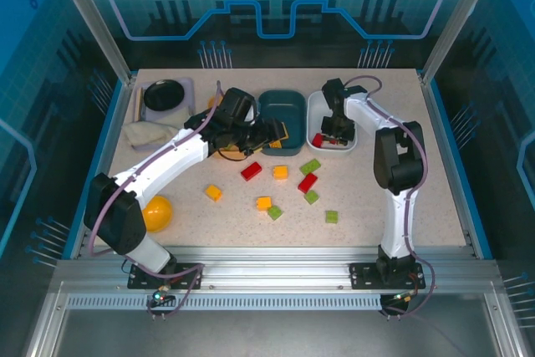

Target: Sort the legos into containers by color

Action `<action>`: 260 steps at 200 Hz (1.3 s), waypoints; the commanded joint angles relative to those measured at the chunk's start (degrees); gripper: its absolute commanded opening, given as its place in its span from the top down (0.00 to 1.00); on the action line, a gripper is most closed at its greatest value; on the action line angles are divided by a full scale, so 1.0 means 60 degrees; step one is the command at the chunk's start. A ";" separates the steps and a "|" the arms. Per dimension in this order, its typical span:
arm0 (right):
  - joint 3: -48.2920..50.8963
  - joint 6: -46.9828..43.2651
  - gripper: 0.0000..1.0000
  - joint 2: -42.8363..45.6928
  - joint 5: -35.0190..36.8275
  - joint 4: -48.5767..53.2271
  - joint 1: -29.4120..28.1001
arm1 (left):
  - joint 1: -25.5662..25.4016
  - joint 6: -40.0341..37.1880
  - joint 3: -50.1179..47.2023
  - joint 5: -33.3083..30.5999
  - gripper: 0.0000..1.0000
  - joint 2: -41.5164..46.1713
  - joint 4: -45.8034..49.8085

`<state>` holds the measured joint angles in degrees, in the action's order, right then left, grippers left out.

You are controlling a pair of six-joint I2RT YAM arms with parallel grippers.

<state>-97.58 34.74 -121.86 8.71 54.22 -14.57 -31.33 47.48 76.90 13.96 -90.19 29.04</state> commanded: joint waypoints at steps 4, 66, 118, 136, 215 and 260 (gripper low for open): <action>-0.0334 -0.0076 0.58 -0.0107 -0.0213 0.0427 0.0126 | -0.0070 -0.0066 0.0005 -0.0300 0.28 0.0021 0.0416; -0.0580 -0.0194 0.43 0.1182 -0.0087 0.0540 0.0004 | -0.0110 -0.0018 -0.0135 -0.0733 0.28 0.0451 0.1067; 0.0111 -0.1114 0.42 0.3658 0.0184 -0.0136 -0.0787 | -0.0106 -0.0109 -0.0547 -0.1097 0.29 0.0972 0.1807; 0.1276 -0.1613 0.40 0.4949 0.0082 -0.0972 -0.1540 | -0.0113 -0.0341 -0.0876 -0.1275 0.29 0.1176 0.1962; 0.7774 -0.1274 0.31 0.9798 -0.0172 -0.3762 -0.5339 | -0.0183 -0.1257 -0.2446 -0.1447 0.31 0.1541 0.1938; 0.8163 -0.1636 0.31 1.0409 0.0265 -0.3269 -0.5095 | -0.0346 -0.1058 -0.2769 -0.1451 0.32 0.1474 0.1720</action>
<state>-48.18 25.69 -61.34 8.40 35.27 -46.06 -32.40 41.80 61.19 5.98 -82.63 40.01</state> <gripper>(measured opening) 0.688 0.683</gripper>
